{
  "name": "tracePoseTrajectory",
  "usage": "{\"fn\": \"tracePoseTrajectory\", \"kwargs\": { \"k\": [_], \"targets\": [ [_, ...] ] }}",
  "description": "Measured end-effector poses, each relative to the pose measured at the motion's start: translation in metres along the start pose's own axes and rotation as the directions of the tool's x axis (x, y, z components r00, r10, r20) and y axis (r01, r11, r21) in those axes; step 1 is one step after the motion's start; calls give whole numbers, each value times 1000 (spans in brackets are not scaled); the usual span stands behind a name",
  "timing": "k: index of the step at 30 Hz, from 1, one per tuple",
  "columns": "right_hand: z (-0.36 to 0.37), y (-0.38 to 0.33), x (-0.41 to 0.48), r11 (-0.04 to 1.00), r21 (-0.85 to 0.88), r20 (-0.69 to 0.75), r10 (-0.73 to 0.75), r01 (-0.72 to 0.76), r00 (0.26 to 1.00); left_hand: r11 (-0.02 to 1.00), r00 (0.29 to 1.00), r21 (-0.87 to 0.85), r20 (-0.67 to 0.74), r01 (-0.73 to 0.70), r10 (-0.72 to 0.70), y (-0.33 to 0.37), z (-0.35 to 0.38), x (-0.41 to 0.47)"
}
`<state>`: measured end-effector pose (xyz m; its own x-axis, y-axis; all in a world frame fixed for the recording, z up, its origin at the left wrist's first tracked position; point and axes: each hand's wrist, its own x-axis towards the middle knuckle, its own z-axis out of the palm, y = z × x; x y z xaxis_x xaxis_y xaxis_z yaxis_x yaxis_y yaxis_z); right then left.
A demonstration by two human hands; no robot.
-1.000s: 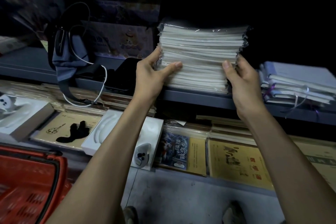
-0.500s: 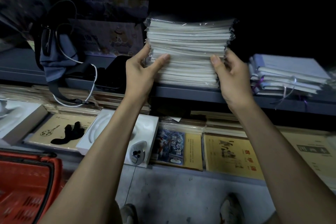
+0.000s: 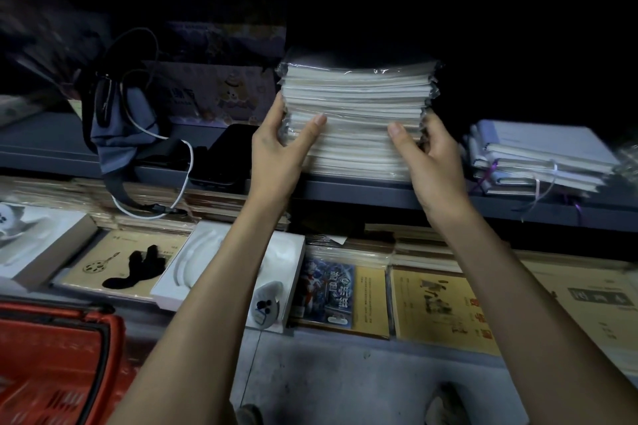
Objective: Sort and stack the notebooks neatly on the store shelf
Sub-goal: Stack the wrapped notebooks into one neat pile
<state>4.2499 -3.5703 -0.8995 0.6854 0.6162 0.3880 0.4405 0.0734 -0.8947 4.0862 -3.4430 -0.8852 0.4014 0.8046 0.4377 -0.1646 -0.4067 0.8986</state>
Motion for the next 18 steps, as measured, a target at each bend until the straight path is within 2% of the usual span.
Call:
{"fn": "tracePoseTrajectory", "kwargs": {
  "k": [4,6,12,18],
  "targets": [
    [10,-2,1,996,77,-48,39,-35,998,1000,1000,-29,27,-5,6,1,-1,4],
    [11,-4,4,996,91,-66,10,-4,998,999,1000,-39,31,0,1,-2,-1,5],
    [7,-3,4,995,86,-34,-51,54,998,998,998,-14,18,-53,53,0,-1,3],
    [4,-3,3,993,93,-29,-76,79,997,995,999,-81,8,-51,52,-4,0,4]
  ]
}}
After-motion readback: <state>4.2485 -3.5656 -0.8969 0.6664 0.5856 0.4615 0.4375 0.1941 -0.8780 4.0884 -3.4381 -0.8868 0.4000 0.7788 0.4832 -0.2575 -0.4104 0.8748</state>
